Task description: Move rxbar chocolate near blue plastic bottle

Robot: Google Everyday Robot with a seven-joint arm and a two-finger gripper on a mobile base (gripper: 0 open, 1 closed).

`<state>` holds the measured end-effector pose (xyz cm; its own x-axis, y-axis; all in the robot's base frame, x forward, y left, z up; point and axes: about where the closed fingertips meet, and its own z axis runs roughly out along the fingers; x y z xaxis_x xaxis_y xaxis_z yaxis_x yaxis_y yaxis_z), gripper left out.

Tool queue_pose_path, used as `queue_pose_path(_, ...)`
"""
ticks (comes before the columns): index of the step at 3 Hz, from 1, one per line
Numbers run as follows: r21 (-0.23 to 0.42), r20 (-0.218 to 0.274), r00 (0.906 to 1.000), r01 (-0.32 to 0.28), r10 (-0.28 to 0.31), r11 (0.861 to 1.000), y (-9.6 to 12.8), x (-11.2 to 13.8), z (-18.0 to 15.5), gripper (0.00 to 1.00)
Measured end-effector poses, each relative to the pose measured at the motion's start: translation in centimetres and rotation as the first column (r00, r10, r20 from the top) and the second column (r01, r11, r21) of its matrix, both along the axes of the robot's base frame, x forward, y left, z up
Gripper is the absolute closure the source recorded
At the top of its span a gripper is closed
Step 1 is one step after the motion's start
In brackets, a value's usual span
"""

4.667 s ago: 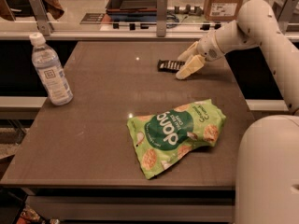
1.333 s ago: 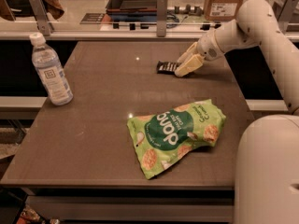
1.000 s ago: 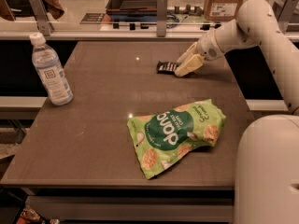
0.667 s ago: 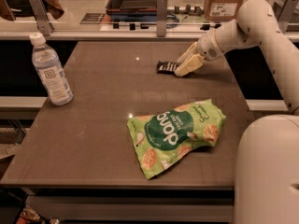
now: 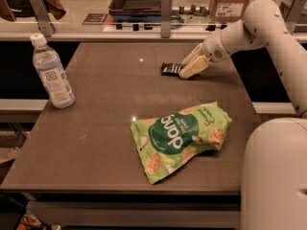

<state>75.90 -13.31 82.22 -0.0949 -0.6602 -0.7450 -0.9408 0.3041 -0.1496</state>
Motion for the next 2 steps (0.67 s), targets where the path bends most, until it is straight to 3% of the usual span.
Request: queue_pose_path(2,0.0,0.0,1.0,0.0,0.0,1.0,0.0,0.0,0.02,1.0)
